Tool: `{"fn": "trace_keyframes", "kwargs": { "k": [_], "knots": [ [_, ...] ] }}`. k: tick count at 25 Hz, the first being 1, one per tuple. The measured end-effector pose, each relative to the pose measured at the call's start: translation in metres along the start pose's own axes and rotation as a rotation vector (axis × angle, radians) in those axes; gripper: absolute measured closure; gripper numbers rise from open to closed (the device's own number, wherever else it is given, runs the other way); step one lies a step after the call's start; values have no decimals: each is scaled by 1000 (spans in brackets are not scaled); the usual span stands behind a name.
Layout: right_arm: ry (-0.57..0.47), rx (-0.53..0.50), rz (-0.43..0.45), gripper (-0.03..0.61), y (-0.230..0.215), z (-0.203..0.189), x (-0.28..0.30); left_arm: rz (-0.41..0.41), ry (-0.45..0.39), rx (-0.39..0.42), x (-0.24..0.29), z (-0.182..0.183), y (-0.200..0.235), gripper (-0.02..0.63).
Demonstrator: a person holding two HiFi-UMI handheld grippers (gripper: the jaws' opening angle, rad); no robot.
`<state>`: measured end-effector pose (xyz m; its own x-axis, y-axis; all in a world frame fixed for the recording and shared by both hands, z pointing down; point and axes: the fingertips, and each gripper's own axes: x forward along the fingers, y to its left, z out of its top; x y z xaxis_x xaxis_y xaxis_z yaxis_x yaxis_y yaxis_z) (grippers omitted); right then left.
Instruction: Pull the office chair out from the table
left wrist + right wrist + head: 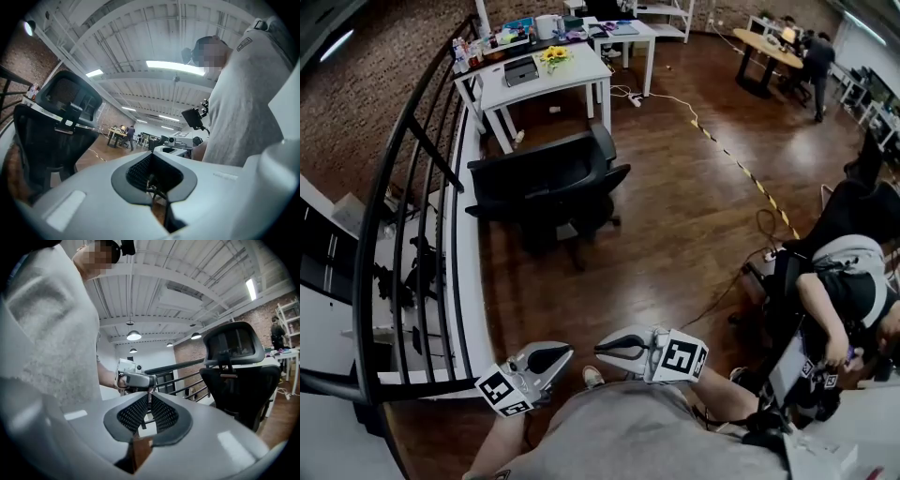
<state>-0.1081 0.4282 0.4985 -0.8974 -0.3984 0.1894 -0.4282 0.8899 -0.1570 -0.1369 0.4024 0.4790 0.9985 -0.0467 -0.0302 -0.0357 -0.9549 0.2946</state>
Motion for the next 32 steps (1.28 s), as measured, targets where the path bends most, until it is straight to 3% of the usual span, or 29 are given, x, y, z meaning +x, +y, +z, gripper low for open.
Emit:
{"fn": "trace_keyframes", "kwargs": {
  "k": [11,32],
  "knots": [
    [28,-5,10,572,16,-22,-27,-27,16,5,33,-13,-32,614],
    [14,-27,20,574,16,-19,-20,-14,20,-1,30,-15,-29,614]
  ]
}}
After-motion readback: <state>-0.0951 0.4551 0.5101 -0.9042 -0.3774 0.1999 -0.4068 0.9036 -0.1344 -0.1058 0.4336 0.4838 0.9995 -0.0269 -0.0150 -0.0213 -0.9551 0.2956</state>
